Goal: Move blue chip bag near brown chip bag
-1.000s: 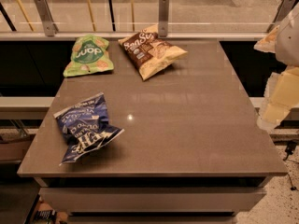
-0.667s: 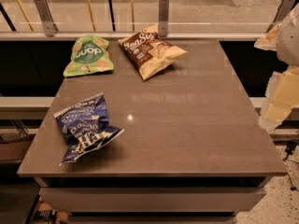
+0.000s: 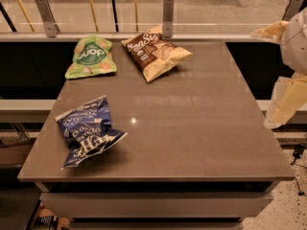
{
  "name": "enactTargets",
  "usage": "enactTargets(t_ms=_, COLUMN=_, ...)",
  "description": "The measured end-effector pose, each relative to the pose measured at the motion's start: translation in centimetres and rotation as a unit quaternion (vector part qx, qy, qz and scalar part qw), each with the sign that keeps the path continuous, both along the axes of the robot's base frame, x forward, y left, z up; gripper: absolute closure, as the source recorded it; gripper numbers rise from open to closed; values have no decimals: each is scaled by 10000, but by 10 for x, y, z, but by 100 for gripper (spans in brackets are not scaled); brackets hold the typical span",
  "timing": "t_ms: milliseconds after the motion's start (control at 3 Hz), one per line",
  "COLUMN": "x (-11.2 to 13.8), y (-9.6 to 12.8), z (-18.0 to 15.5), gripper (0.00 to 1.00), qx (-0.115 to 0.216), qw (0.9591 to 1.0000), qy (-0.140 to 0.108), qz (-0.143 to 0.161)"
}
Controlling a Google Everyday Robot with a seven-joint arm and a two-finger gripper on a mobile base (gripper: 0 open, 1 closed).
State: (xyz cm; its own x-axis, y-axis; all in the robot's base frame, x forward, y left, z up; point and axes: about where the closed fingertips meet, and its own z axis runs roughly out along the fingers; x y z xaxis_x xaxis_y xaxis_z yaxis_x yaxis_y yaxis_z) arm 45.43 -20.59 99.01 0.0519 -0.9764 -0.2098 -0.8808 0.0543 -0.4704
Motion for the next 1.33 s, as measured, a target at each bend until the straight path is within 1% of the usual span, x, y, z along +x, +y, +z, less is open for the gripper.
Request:
enactTargets(t_ms=333, x=12, y=26, z=2, gripper=0, qx=259, qw=9956, qy=-392, qz=811)
enactTargets(t_ms=667, x=10, y=66, z=6, gripper=0, qx=432, qw=9794, qy=-563, qz=1892)
enactTargets(t_ms=1000, x=8, y=70, z=8, gripper=0, qx=242, qw=9705, qy=-726, qz=2288)
enactTargets(t_ms=1333, x=8, y=72, z=14, gripper=0, qx=112, qw=9681, qy=-952, qz=2316)
